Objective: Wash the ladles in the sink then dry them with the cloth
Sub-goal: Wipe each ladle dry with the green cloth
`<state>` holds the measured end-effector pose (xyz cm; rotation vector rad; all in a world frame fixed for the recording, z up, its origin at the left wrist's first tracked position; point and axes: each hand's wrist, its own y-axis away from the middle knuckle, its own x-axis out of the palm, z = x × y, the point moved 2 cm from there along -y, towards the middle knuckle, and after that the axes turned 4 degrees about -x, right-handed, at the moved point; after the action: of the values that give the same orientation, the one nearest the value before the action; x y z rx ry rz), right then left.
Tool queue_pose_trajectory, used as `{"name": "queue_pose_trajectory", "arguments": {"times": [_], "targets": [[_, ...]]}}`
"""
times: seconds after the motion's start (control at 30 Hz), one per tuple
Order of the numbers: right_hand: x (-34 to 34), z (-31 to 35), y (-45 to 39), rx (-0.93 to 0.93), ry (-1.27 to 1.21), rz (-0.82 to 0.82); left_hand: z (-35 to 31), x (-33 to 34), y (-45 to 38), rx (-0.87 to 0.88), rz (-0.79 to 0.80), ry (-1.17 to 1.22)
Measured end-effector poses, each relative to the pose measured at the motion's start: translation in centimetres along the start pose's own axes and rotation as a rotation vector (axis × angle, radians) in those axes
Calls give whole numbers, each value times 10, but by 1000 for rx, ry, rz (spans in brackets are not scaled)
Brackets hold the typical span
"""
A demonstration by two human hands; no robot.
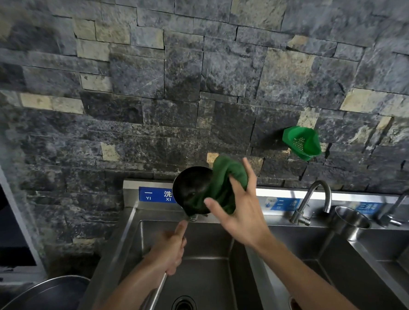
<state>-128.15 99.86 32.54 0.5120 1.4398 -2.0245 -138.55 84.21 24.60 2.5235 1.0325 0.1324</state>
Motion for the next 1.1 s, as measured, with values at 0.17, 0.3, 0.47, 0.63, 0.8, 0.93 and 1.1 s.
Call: {"name": "queue_pose_trajectory", "arguments": {"times": [0.17,0.3,0.47,0.63,0.8,0.93,1.1], "targets": [[-13,9,-14,126,134,-53,16,10,11,144,-105,-225],[-6,21,-16,273,305,22,31,20,22,393,-256,-559],[-16,15,-27,353,85,399,56,20,27,510,-375,-492],[-26,-14,1,704,-538,575,70,15,20,543,-283,-479],[-10,-48,35,844,-918,460,71,24,8,510,-137,-447],[-6,-58,54,909,-1172,364,73,35,0,471,-60,-467],[6,-53,64,979,-1431,172,59,61,1,355,59,-331]]}}
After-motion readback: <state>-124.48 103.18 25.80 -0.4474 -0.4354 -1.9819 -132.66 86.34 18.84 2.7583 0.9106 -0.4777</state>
